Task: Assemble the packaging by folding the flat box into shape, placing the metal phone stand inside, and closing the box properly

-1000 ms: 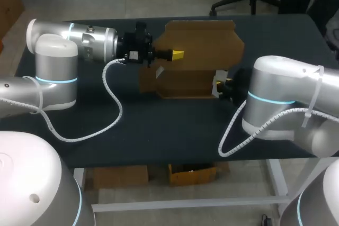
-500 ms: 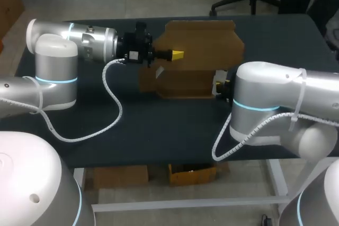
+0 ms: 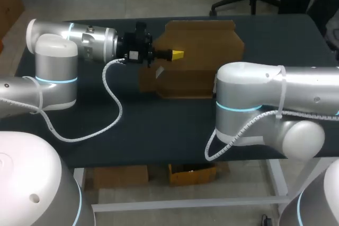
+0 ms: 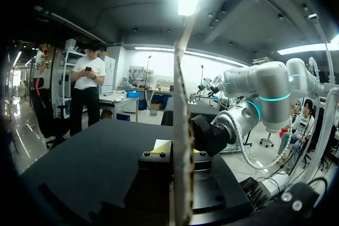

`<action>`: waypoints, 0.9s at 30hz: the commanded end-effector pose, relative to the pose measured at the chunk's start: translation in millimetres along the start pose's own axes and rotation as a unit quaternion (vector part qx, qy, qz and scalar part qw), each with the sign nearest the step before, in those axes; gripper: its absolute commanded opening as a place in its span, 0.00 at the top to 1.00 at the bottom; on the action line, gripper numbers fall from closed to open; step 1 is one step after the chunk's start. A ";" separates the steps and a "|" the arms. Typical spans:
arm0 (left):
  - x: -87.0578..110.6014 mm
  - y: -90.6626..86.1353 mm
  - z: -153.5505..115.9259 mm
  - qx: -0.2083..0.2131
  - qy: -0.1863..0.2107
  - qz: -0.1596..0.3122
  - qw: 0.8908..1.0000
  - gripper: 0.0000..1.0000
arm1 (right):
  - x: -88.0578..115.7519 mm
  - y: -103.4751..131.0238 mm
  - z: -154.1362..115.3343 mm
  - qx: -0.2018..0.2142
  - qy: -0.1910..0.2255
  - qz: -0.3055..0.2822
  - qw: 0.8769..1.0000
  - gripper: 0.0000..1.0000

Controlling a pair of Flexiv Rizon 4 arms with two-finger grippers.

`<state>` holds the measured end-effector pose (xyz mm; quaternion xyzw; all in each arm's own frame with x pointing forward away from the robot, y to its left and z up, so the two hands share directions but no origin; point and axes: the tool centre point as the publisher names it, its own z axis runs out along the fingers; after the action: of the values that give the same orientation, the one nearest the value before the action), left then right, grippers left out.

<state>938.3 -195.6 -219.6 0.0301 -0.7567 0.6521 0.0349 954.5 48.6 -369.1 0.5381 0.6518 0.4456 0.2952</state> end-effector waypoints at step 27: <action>6.7 -6.0 -2.2 -0.011 -0.006 0.029 1.000 0.00 | 1.6 3.1 -8.9 0.005 -0.056 0.007 0.998 1.00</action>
<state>937.6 -196.1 -218.4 0.0121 -0.7623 0.6468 0.0187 950.6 45.5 -364.5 0.5676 0.6334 0.4148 0.3233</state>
